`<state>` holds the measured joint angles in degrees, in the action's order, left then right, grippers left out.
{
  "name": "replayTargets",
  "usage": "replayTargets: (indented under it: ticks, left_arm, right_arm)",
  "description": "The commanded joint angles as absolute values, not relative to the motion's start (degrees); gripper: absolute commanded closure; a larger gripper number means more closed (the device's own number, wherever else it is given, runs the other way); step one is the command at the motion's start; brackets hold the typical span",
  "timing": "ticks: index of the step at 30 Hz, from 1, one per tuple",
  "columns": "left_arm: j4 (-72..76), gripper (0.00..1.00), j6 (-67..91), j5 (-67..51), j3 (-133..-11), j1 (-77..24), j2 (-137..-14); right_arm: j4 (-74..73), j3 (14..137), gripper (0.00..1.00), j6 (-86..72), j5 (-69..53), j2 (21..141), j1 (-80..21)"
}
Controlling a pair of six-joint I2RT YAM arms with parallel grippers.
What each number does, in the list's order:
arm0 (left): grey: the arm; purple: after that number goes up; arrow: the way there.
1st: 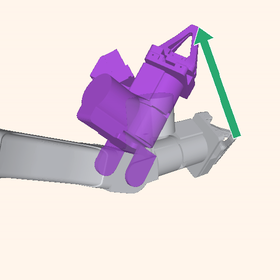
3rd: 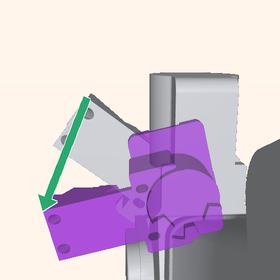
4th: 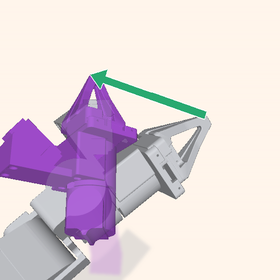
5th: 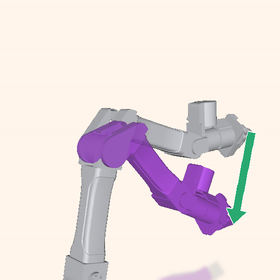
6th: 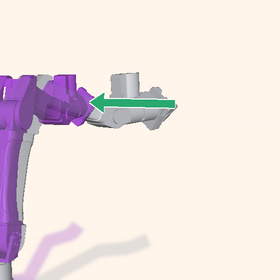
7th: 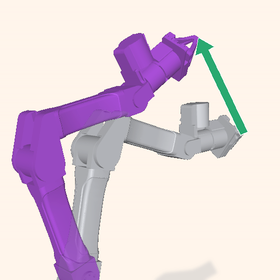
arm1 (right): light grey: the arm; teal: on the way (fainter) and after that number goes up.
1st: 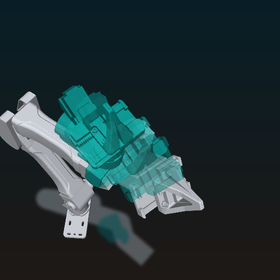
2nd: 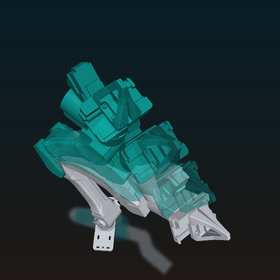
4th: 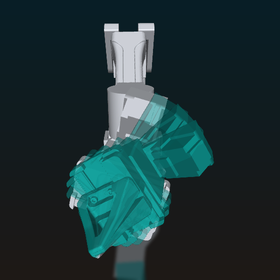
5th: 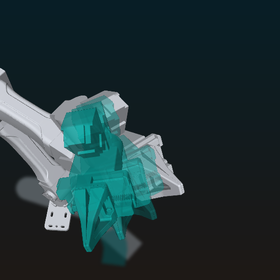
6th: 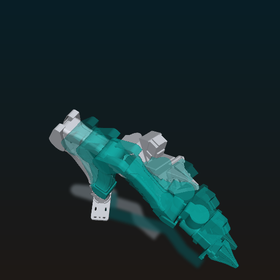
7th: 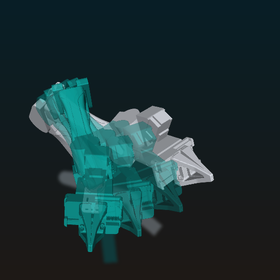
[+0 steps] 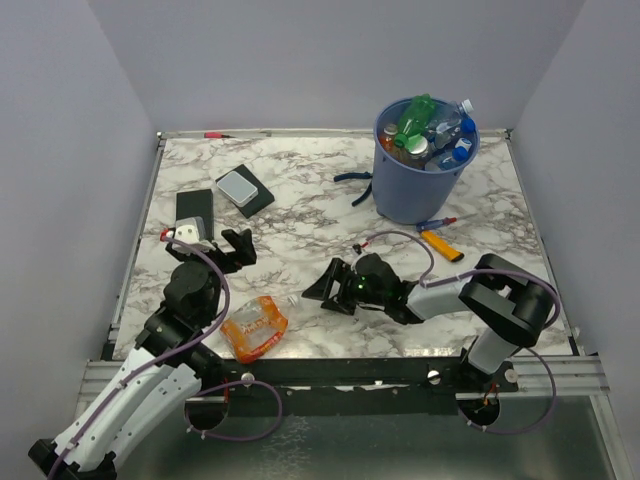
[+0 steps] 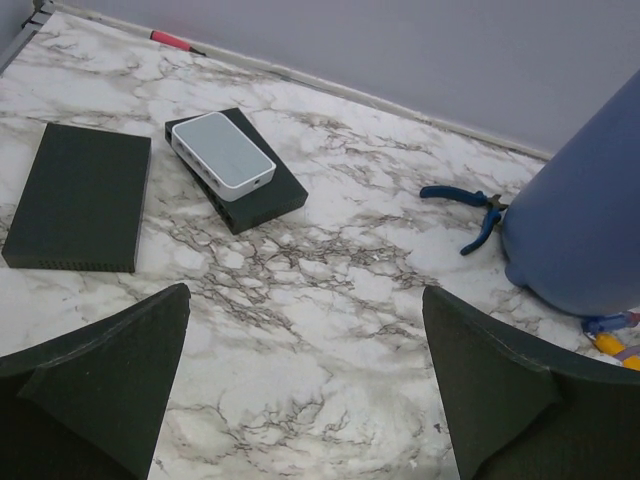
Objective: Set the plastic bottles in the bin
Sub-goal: Pick up the plastic bottle at the center of the board.
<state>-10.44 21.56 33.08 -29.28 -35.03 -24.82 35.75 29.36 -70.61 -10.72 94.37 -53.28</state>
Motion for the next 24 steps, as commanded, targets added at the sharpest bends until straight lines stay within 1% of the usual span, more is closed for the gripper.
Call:
replayTargets:
  ticks: [1, 8, 12, 19, 21, 24]
  left_arm:
    - [-7.9, 0.01, 21.2, 34.2, -28.7, -35.3, -24.8]
    - [-7.9, 0.01, 21.1, 33.6, -28.9, -35.3, -25.6]
    - [-7.8, 0.01, 21.1, 33.4, -28.8, -35.3, -26.0]
    - [-7.8, 0.01, 21.0, 33.2, -29.0, -35.3, -26.8]
    - [-7.9, 0.01, 21.1, 33.0, -28.9, -35.3, -26.9]
    - [-7.9, 0.01, 21.1, 32.9, -29.0, -35.3, -27.3]
  right_arm:
    - [38.2, 31.6, 0.14, -74.7, -5.8, 97.6, -54.3]
    - [41.1, 32.5, 0.16, -78.1, -4.5, 102.6, -54.6]
    - [44.5, 34.7, 0.21, -78.7, -8.0, 106.9, -54.9]
    - [42.5, 36.9, 0.24, -78.6, -9.5, 109.0, -56.6]
    - [43.2, 37.0, 0.26, -79.0, -10.2, 109.8, -56.9]
    - [45.6, 37.5, 0.34, -79.6, -11.7, 111.8, -57.3]
